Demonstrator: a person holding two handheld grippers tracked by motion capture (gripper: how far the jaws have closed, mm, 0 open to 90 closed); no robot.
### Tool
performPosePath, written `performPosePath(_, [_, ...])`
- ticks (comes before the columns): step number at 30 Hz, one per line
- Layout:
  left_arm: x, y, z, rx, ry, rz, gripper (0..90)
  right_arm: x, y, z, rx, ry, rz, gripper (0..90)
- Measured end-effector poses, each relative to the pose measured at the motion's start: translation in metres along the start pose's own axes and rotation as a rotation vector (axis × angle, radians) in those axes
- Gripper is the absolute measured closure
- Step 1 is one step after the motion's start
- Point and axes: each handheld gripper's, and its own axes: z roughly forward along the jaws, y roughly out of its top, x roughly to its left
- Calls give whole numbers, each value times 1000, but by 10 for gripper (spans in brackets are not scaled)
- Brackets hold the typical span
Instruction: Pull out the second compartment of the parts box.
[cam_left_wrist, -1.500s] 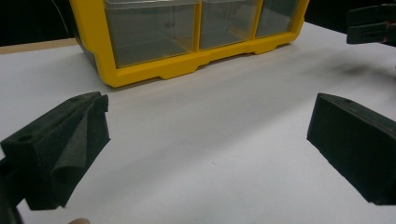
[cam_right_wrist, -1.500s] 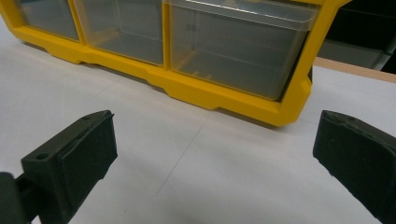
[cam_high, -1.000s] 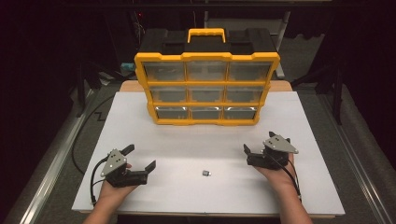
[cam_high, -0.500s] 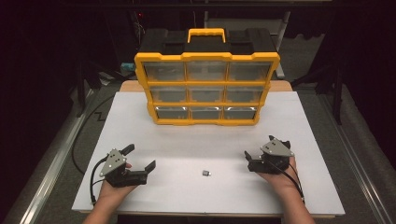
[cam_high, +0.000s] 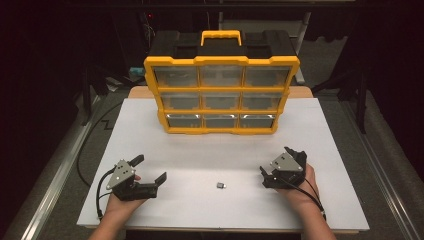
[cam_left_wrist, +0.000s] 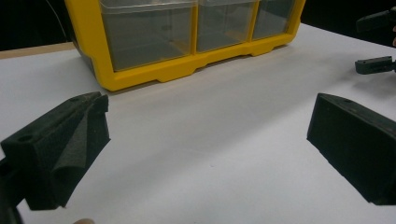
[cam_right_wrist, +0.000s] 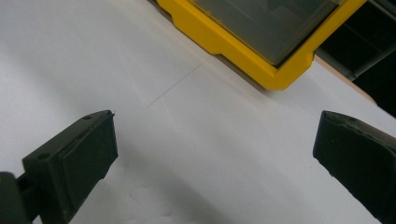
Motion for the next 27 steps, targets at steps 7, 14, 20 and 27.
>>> performPosePath(7, [0,0,0,1,2,0,1,9,5,-2,20,-35,-115,6])
performPosePath(14, [0,0,0,0,0,-1,1,16,10,-5,24,-66,-237,6])
performPosePath(20, [0,0,0,1,1,2,2,21,14,-8,37,-99,-314,7])
performPosePath(27, [0,0,0,4,1,4,1,28,19,-12,40,-131,-392,7])
